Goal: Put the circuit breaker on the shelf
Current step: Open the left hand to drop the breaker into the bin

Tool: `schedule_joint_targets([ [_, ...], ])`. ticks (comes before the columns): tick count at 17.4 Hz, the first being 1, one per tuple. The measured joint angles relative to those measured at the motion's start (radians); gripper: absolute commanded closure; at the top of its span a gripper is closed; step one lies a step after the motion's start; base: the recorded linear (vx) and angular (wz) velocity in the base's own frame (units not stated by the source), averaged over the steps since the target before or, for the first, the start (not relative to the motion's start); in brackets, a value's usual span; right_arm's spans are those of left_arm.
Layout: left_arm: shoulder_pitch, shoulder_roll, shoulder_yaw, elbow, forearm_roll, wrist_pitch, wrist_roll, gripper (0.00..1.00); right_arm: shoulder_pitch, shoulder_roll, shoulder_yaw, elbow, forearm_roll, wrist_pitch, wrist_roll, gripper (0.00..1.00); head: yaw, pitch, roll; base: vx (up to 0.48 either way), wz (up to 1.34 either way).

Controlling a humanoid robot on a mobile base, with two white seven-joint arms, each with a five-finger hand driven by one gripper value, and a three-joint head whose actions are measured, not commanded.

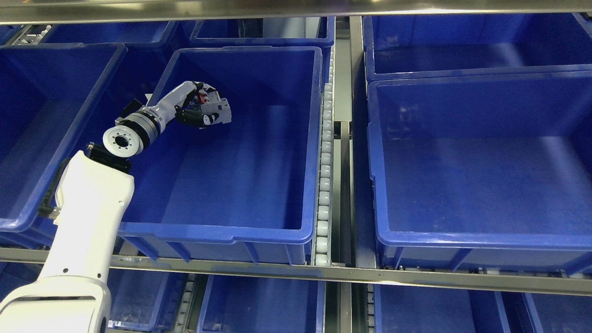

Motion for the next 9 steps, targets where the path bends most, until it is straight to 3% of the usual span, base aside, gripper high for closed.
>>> schedule_joint_targets([
  [7,-0.031,-0.01,-0.018,0.067,-0.001,-0.001,0.014,0.4,0.0,0.0,0.0,0.0,0.0,0.0,0.0,0.0,0.0,0.0,0.0,0.001,-0.01],
  [9,-0.037,-0.012,-0.022,0.079,-0.001,-0.001,0.019,0.28,0.0,0.0,0.0,0.0,0.0,0.0,0.0,0.0,0.0,0.0,0.0,0.0,0.0],
])
